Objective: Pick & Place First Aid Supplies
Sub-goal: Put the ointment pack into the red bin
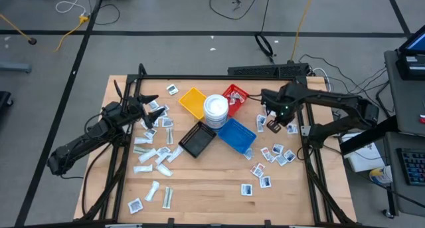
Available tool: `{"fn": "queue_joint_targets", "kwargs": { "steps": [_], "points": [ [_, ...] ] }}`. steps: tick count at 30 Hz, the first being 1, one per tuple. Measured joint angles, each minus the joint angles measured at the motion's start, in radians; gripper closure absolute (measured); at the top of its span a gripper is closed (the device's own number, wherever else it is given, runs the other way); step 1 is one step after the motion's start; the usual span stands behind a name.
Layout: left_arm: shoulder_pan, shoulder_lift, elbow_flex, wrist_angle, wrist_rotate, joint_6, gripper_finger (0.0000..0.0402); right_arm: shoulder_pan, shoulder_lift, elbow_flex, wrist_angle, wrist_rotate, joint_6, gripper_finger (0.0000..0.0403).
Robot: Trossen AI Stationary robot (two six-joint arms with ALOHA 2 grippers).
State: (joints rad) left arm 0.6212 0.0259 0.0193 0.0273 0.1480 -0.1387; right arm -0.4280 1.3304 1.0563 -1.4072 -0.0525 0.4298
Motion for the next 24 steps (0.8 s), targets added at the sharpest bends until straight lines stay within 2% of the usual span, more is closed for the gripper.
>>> {"fn": "queue_joint_targets", "kwargs": {
  "steps": [3,7,24],
  "points": [
    [0.0,0.0,0.0,0.0,0.0,0.0,0.0009,-0.015,0.008,0.018,0.007,0.0,-0.001,0.0403],
    [0.0,0.0,0.0,0.0,0.0,0.0,0.0009,-0.029,0.088,0.093,0.033,0.0,-0.024,0.0403],
    [0.0,0.0,0.0,0.0,0.0,0.0,0.0009,-0.122,0.559,0.65,0.074,-0.001,-0.184,0.0403]
  ]
}}
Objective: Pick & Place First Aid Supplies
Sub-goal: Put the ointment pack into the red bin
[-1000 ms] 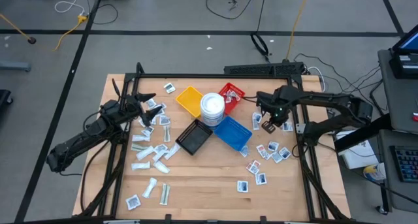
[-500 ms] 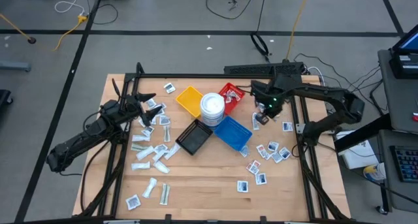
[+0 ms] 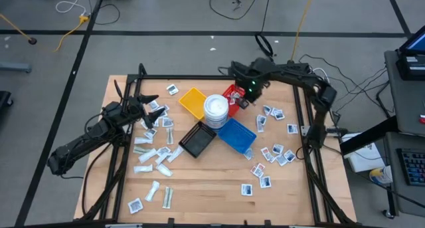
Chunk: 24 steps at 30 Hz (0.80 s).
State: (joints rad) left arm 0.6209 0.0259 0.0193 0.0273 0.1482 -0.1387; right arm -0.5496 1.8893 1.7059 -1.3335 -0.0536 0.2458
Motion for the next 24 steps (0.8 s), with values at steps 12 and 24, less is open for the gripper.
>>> {"fn": "queue_joint_targets", "kwargs": {
  "steps": [12,24],
  "points": [
    [0.0,0.0,0.0,0.0,0.0,0.0,0.0009,-0.051,0.219,0.382,-0.068,-0.003,-0.049,0.0403],
    [0.0,0.0,0.0,0.0,0.0,0.0,0.0009,-0.047,0.273,0.235,0.178,-0.003,-0.05,0.0403]
  ]
}}
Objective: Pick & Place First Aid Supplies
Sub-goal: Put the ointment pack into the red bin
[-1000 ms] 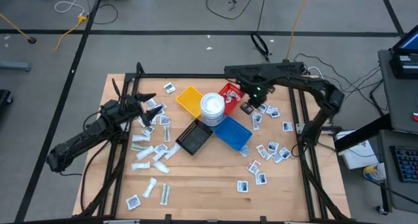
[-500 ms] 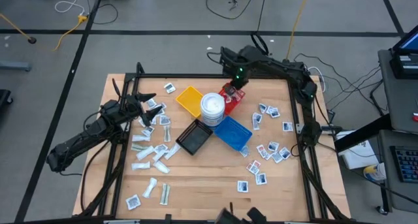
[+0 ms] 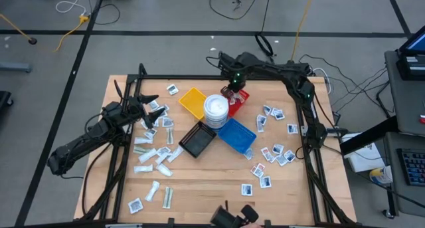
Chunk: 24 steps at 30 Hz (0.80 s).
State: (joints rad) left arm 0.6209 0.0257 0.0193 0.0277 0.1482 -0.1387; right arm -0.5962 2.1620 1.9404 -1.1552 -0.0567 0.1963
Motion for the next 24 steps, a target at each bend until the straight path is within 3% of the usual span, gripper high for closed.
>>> {"fn": "queue_joint_targets", "kwargs": {
  "steps": [12,24],
  "points": [
    [0.0,0.0,0.0,0.0,0.0,0.0,0.0009,0.009,0.0,-0.16,0.172,0.005,0.012,0.0387],
    [0.0,0.0,0.0,0.0,0.0,0.0,0.0009,0.01,0.0,-0.16,0.194,0.003,0.026,0.0272]
  ]
}}
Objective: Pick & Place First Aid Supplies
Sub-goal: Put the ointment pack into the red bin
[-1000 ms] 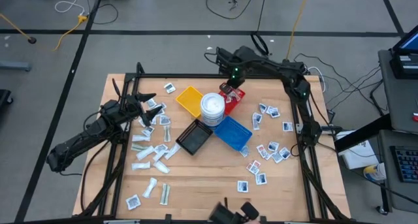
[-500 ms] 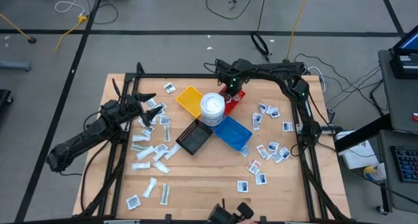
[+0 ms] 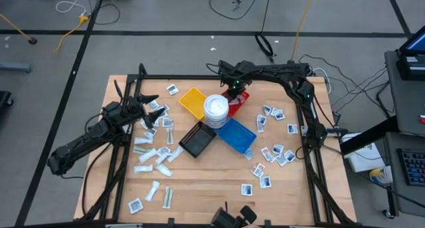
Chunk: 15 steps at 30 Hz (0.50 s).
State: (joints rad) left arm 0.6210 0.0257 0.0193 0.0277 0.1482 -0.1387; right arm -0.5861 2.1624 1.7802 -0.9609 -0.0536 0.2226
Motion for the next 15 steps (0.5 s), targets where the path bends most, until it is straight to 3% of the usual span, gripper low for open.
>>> {"fn": "queue_joint_targets", "kwargs": {
  "steps": [6,15],
  "points": [
    [0.0,0.0,0.0,0.0,0.0,0.0,0.0009,0.0,-0.007,0.0,-0.006,-0.002,-0.007,0.0244],
    [0.0,0.0,0.0,0.0,0.0,0.0,0.0009,-0.01,-0.089,0.0,-0.089,0.004,0.085,0.0255]
  ]
}}
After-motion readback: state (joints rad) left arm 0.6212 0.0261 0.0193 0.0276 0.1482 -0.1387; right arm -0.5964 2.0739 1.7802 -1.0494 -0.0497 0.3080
